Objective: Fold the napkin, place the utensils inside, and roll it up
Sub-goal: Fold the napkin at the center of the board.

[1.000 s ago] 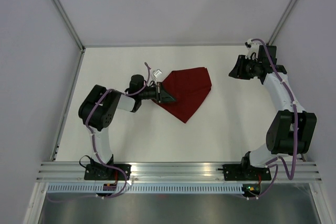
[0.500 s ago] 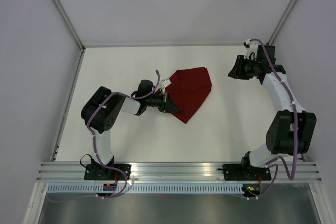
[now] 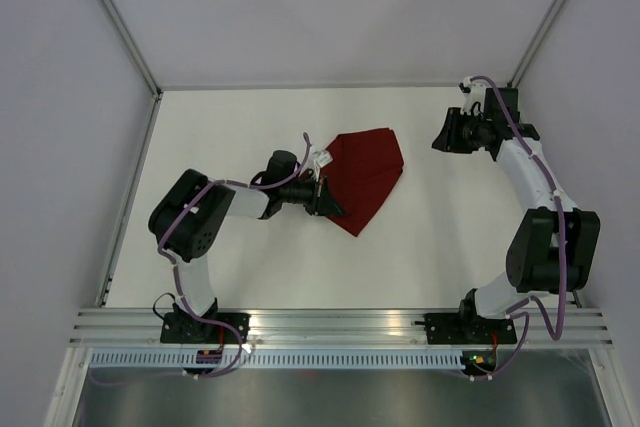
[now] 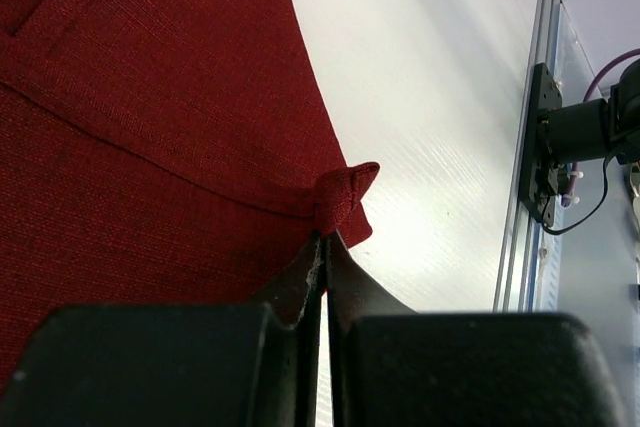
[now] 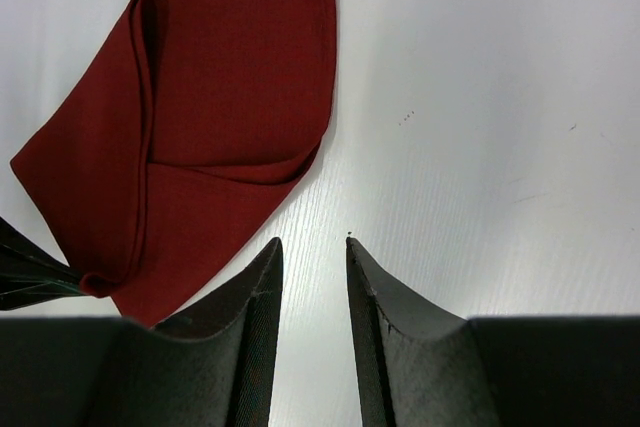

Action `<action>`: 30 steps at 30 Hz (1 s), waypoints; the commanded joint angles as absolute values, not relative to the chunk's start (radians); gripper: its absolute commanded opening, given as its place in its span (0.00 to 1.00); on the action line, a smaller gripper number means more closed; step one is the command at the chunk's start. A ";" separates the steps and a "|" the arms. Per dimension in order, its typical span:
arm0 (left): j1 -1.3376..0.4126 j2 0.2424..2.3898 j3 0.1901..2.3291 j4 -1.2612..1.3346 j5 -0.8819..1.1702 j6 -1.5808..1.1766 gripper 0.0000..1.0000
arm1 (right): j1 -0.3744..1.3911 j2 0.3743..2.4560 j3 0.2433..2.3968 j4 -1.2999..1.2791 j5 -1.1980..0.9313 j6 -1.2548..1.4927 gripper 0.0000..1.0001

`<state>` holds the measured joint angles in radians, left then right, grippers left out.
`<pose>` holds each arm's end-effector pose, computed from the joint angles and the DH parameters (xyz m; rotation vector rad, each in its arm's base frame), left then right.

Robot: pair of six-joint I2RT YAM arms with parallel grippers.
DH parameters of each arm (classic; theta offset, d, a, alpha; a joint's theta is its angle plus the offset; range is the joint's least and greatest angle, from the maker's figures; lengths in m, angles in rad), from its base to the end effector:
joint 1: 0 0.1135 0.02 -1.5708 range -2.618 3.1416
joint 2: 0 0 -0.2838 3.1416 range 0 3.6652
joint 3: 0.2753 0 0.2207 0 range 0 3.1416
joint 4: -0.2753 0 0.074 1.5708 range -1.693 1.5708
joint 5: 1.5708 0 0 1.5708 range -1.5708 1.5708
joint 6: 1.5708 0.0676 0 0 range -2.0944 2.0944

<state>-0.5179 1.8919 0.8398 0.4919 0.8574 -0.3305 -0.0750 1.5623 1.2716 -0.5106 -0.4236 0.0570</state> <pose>0.2937 -0.2262 0.1653 0.7476 2.1044 -1.3949 0.3338 0.0028 0.2965 -0.0487 2.3347 0.4917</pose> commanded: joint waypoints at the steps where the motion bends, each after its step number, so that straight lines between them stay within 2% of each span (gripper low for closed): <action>1: -0.537 1.856 0.874 0.465 0.856 -0.259 0.04 | -0.064 1.572 1.270 -0.492 -0.403 0.057 0.37; 6: -0.551 1.864 0.893 0.425 0.847 -0.233 0.08 | -0.055 1.577 1.269 -0.491 -0.394 0.055 0.37; 16: -0.594 1.878 0.926 0.365 0.819 -0.196 0.26 | -0.040 1.586 1.269 -0.492 -0.380 0.051 0.37; 20: -0.609 1.884 0.940 0.335 0.824 -0.178 0.27 | -0.032 1.589 1.272 -0.491 -0.376 0.048 0.37; 24: -0.620 1.893 0.957 0.308 0.816 -0.169 0.33 | -0.028 1.594 1.272 -0.494 -0.374 0.046 0.37; 30: -0.652 1.911 0.983 0.269 0.811 -0.156 0.34 | -0.023 1.597 1.272 -0.495 -0.371 0.045 0.37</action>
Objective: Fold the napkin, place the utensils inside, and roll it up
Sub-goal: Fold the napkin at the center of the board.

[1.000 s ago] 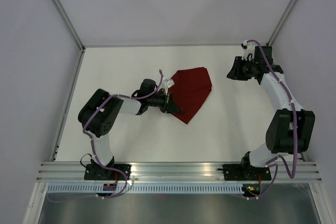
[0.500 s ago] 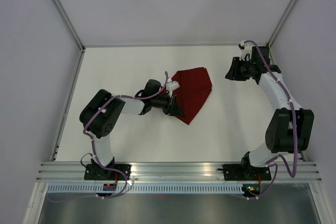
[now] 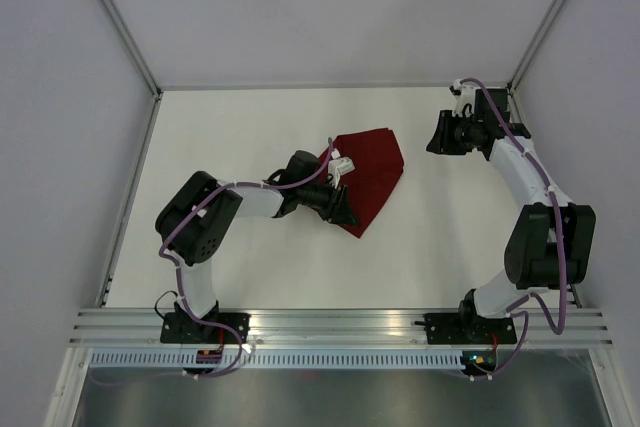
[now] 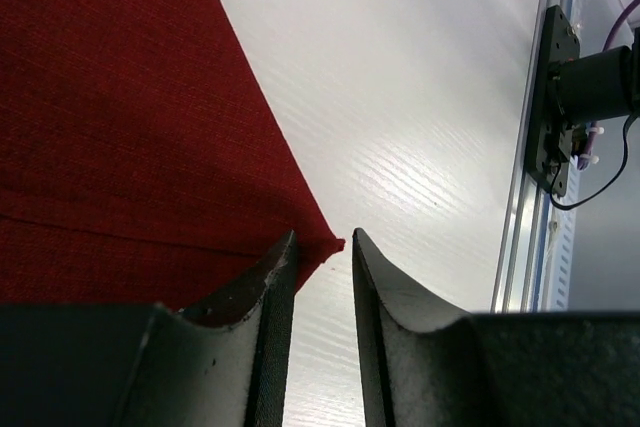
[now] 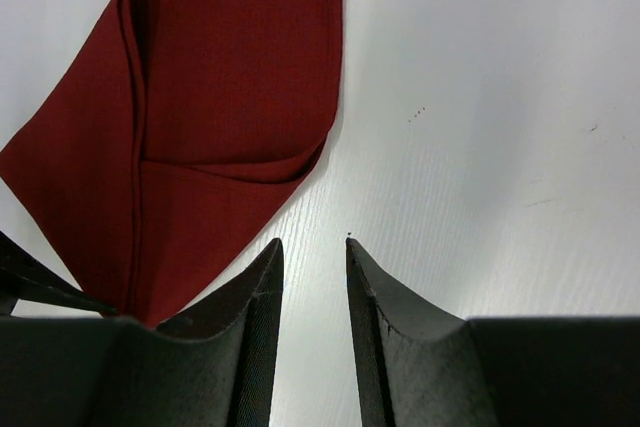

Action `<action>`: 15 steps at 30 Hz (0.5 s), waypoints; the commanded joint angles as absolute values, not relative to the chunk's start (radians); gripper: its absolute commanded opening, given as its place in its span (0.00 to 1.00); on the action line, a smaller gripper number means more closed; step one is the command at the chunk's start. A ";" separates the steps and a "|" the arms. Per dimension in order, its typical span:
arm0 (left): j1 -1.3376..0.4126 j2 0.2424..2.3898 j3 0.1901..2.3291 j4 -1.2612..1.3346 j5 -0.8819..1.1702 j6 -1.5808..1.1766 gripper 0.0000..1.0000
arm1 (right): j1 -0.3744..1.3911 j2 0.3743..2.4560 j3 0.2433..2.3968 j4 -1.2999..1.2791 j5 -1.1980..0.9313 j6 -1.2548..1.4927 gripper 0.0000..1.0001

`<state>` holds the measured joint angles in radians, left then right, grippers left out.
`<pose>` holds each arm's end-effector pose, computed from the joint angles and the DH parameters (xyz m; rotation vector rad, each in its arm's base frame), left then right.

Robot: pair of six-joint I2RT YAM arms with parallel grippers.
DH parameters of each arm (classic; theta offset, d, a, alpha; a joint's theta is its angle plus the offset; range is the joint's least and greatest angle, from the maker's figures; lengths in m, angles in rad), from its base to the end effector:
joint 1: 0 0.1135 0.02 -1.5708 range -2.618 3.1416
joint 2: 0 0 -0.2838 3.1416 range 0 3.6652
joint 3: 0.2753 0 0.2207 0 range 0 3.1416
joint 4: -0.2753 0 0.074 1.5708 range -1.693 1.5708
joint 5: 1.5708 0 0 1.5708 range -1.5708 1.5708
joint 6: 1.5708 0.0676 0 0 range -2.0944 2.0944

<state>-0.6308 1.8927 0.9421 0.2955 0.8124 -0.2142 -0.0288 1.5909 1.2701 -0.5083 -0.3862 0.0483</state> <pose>0.2760 -0.2623 0.1713 0.9414 2.1242 -1.3510 0.3391 0.0157 0.2865 -0.0885 2.3701 0.4714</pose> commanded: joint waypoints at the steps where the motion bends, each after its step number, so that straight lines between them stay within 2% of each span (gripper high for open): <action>1: -0.658 1.914 0.986 0.262 0.805 -0.152 0.34 | -0.021 1.600 1.272 -0.495 -0.370 0.044 0.37; 15: -0.670 1.870 1.075 0.242 0.756 -0.167 0.36 | -0.006 1.612 1.272 -0.499 -0.356 0.038 0.37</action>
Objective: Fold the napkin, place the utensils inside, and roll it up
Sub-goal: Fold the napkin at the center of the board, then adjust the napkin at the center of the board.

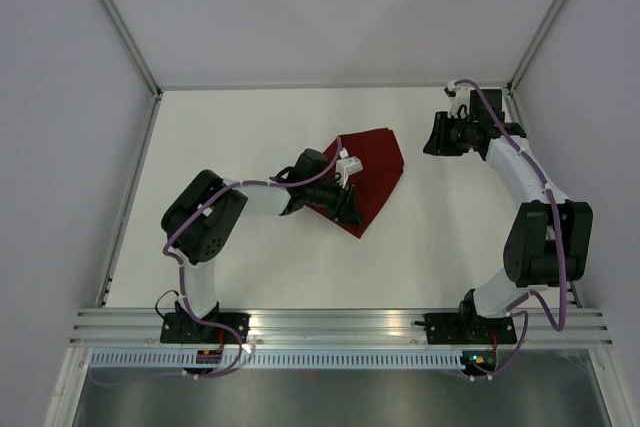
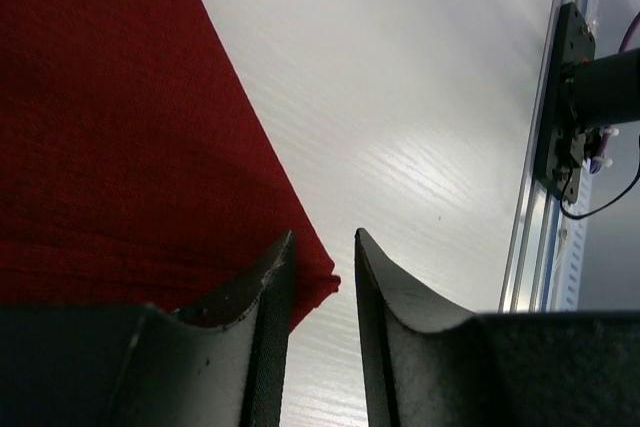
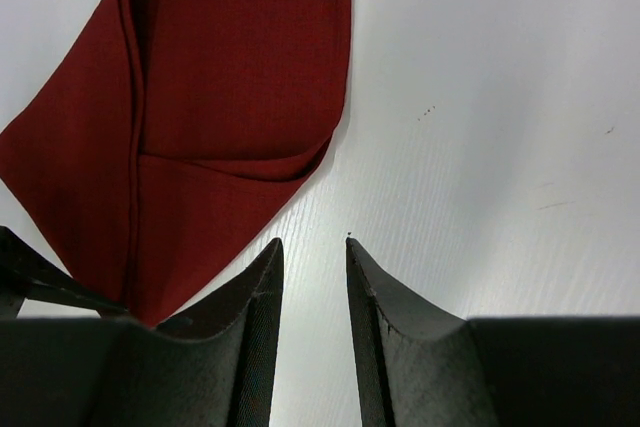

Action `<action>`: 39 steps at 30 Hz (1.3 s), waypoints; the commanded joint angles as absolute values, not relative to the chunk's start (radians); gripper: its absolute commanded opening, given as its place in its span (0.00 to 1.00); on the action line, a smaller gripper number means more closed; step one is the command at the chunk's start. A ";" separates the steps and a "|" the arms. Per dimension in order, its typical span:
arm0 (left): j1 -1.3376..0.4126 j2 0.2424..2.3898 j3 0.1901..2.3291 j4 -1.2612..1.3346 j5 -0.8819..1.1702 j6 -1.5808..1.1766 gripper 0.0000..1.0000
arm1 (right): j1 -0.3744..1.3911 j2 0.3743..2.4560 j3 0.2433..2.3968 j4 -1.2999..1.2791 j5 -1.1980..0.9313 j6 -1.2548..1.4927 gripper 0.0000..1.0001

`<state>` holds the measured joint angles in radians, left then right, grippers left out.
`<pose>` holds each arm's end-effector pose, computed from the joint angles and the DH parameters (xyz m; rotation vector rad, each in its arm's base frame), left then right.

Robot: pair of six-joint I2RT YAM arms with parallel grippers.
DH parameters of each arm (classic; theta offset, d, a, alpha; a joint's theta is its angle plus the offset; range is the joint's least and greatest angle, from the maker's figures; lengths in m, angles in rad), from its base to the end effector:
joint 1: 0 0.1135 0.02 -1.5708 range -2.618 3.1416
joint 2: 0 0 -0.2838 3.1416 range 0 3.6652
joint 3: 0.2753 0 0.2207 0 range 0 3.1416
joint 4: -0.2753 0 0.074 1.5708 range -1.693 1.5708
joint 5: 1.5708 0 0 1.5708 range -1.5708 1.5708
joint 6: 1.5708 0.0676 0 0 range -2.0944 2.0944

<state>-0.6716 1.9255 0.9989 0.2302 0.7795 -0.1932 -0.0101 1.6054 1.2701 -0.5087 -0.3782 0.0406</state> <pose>0.2740 -0.2785 0.1675 0.9859 2.1561 -1.3244 0.3413 0.0215 0.2816 -0.1129 2.3857 0.4697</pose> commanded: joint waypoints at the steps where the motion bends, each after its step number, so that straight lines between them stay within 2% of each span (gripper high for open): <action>1: -0.666 1.861 1.087 0.242 0.749 -0.178 0.36 | -0.008 1.612 1.272 -0.500 -0.356 0.038 0.37; 5: -0.612 1.801 1.135 0.252 0.724 -0.227 0.40 | 0.023 1.623 1.272 -0.505 -0.365 0.038 0.37; 8: -0.526 1.764 1.158 0.215 0.612 -0.281 0.43 | 0.050 1.655 1.270 -0.547 -0.345 0.009 0.37; 12: -0.399 1.710 1.170 0.131 0.441 -0.336 0.42 | 0.123 1.669 1.207 -0.565 -0.275 -0.035 0.36; 15: -0.350 1.732 1.189 0.063 0.295 -0.365 0.34 | 0.159 1.704 1.177 -0.568 -0.267 -0.022 0.36; 18: -0.313 1.781 1.230 0.006 0.284 -0.393 0.20 | 0.169 1.746 1.172 -0.568 -0.262 -0.005 0.34; 25: -0.305 1.904 1.255 -0.037 0.275 -0.393 0.09 | 0.207 1.796 1.154 -0.538 -0.219 -0.003 0.34; 27: -0.307 1.933 1.249 -0.035 0.293 -0.409 0.02 | 0.218 1.824 1.157 -0.532 -0.209 -0.003 0.34; 39: -0.324 1.888 1.083 0.067 0.284 -0.479 0.02 | 0.233 1.954 1.265 -0.518 -0.156 -0.003 0.33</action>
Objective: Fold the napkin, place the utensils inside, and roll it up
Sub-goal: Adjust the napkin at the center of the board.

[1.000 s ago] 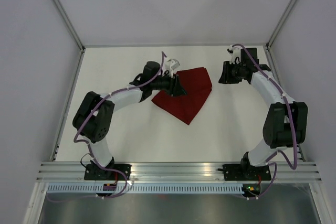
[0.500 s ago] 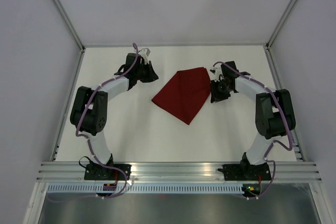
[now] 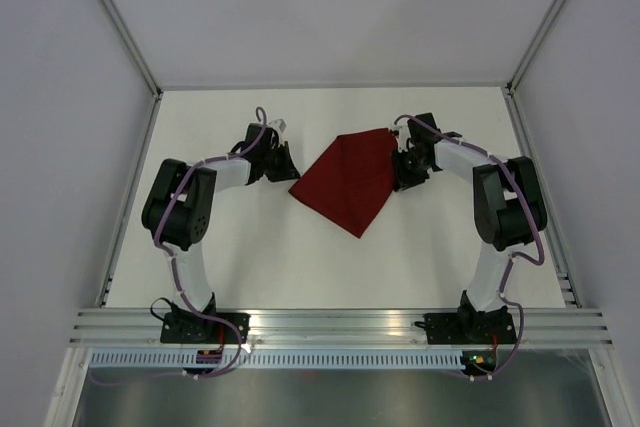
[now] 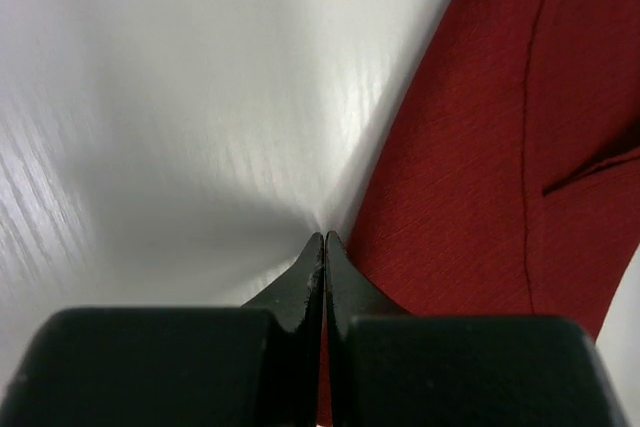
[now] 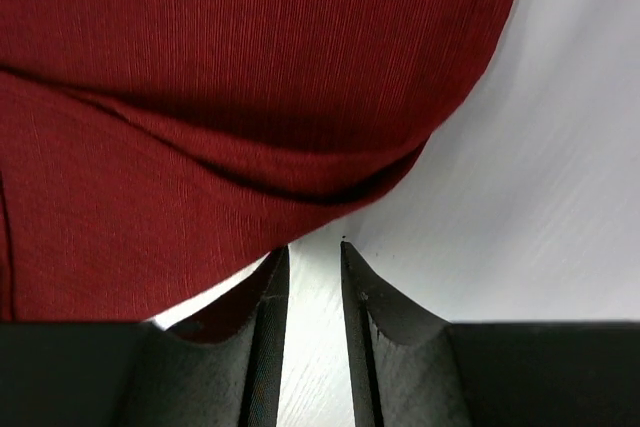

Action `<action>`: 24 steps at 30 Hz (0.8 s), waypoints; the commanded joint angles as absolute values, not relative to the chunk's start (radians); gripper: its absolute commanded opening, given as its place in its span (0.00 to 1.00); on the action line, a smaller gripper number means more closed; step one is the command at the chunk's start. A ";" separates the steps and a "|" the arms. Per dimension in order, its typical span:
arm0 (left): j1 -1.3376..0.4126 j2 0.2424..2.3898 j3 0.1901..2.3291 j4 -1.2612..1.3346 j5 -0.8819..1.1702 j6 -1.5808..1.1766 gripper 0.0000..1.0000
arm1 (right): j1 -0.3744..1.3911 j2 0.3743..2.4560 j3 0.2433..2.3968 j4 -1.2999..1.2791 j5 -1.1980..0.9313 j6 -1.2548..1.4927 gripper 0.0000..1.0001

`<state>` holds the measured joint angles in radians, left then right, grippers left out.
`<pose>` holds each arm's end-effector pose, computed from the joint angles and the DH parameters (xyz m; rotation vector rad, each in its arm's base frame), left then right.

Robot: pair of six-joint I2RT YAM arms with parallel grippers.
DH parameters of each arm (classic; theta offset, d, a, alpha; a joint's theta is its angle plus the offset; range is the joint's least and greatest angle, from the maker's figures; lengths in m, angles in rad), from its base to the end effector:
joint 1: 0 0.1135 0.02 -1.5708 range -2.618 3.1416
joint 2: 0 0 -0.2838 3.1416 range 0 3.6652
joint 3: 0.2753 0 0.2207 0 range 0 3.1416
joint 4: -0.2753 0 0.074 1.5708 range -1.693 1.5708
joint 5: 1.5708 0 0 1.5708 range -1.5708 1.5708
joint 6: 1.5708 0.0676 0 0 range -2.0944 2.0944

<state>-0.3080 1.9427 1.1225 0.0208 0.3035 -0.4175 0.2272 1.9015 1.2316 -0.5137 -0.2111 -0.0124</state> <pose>0.3831 -0.1431 0.1642 0.0177 2.4383 -0.6986 0.3561 0.0969 0.1673 -0.3866 2.7322 0.3486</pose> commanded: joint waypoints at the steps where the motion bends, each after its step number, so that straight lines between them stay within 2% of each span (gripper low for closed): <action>1: -0.328 1.885 1.072 0.078 0.281 -0.483 0.02 | 0.233 1.971 1.282 -0.520 -0.155 -0.003 0.33; 24: -0.509 1.727 0.719 0.241 0.120 -0.604 0.02 | 0.241 2.180 1.549 -0.548 -0.107 -0.057 0.34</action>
